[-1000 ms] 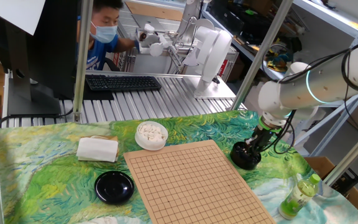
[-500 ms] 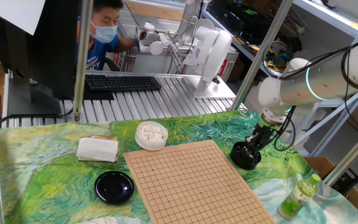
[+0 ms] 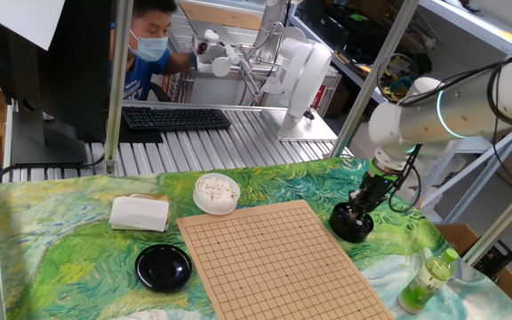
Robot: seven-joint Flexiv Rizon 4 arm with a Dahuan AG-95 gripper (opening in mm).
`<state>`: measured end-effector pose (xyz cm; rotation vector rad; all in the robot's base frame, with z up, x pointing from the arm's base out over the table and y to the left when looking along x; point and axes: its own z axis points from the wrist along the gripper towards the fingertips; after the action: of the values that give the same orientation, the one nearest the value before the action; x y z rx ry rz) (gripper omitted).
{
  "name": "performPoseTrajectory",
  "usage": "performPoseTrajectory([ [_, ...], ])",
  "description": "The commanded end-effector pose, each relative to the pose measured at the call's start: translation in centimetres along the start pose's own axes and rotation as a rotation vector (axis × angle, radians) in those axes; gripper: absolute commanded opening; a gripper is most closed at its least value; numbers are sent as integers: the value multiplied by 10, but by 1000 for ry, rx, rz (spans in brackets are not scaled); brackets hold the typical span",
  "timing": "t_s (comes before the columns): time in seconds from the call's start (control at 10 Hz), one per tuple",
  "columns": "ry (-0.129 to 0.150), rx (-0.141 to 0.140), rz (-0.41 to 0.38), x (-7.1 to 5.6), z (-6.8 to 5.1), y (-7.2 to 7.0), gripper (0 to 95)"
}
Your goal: Play the first move as black on the 3-4 point in the upper right corner of the Go board
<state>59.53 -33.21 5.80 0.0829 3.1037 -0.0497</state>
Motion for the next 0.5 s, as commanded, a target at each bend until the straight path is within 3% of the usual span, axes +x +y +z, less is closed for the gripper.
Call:
performPoseTrajectory([
  [0.1,-2,2,33,1,-2,15,190],
  [0.3,-8,1,49,1,2,27,190],
  [0.5,-18,4,39,1,9,27,190],
])
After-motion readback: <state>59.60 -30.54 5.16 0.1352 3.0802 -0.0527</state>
